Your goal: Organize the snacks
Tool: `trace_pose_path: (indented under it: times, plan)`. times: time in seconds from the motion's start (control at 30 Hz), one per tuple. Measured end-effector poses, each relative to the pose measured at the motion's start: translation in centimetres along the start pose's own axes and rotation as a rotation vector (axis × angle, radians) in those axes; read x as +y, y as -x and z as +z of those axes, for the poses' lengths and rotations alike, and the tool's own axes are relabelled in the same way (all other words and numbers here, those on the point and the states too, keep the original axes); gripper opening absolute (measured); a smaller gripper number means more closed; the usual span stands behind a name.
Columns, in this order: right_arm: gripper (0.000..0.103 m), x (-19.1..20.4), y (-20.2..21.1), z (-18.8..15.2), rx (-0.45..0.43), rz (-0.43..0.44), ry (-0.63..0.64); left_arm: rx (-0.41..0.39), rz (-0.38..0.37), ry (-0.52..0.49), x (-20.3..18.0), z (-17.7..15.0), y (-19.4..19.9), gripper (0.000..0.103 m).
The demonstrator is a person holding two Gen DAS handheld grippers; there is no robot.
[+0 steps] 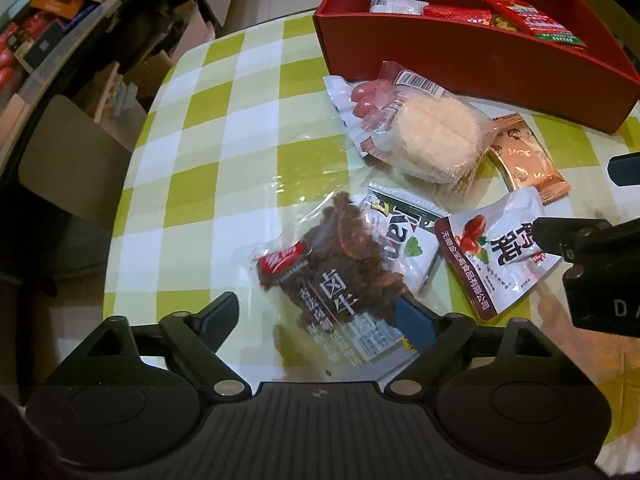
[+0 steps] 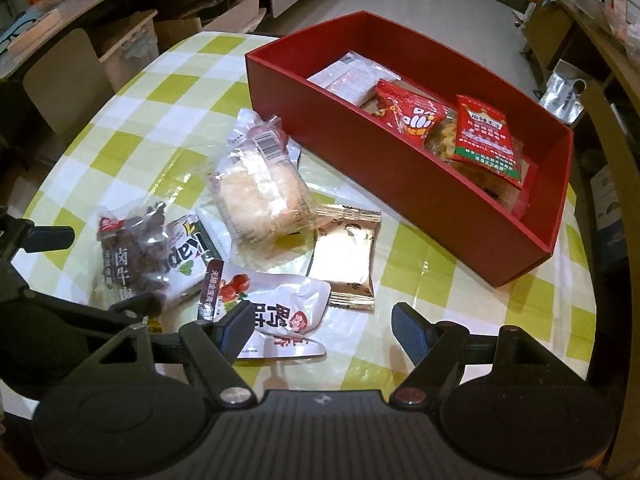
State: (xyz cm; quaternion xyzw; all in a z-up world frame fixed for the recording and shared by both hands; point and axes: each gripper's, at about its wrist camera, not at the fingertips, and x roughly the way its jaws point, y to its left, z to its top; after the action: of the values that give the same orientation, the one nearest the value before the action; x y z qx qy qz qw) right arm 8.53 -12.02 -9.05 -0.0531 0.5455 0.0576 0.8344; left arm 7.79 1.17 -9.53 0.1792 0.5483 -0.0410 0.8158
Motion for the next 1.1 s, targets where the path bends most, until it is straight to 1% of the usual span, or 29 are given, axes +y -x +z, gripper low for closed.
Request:
trace_pose_path:
  times: [0.13, 0.3, 0.53, 0.6, 0.7, 0.77, 0.83, 0.87, 0.9, 0.93, 1.07, 1.1]
  plan:
    - [0.081, 0.0, -0.2, 0.1, 0.003, -0.004, 0.001, -0.014, 0.014, -0.024, -0.5, 0.1, -0.3, 0.098]
    - [0.081, 0.2, -0.3, 0.1, 0.006, -0.004, 0.009, -0.009, -0.010, -0.038, -0.8, 0.0, -0.4, 0.098]
    - [0.081, 0.2, -0.3, 0.1, 0.002, -0.018, 0.010, -0.047, 0.040, -0.086, -2.0, -0.1, 0.1, 0.100]
    - [0.081, 0.1, -0.3, 0.1, 0.003, -0.018, 0.010, -0.040, 0.035, -0.084, -2.1, 0.0, -0.1, 0.102]
    - [0.081, -0.1, -0.3, 0.0, 0.005, -0.020, 0.008, -0.014, 0.019, -0.078, -2.3, 0.1, -0.8, 0.102]
    - [0.081, -0.3, -0.4, -0.1, 0.008, -0.022, 0.004, 0.015, -0.007, -0.062, -2.1, 0.2, -1.3, 0.099]
    - [0.081, -0.5, -0.3, -0.1, 0.008, -0.021, 0.000, 0.030, -0.056, -0.037, -1.7, 0.2, -1.1, 0.087]
    - [0.081, -0.6, -0.3, -0.1, 0.007, -0.021, -0.002, 0.031, -0.071, -0.034, -1.6, 0.3, -0.8, 0.084]
    - [0.081, -0.6, -0.3, -0.1, 0.007, -0.020, -0.002, 0.025, -0.072, -0.036, -1.6, 0.3, -0.5, 0.076]
    - [0.081, -0.6, -0.3, -0.1, 0.007, -0.019, 0.000, 0.019, -0.076, -0.044, -1.7, 0.2, -0.2, 0.070]
    - [0.081, -0.4, -0.4, -0.3, 0.013, -0.013, 0.009, 0.019, -0.088, -0.063, -2.1, -0.2, 0.4, 0.057]
    - [0.081, -0.4, -0.5, -0.3, 0.014, -0.013, 0.009, 0.018, -0.090, -0.063, -2.1, -0.3, 0.5, 0.051]
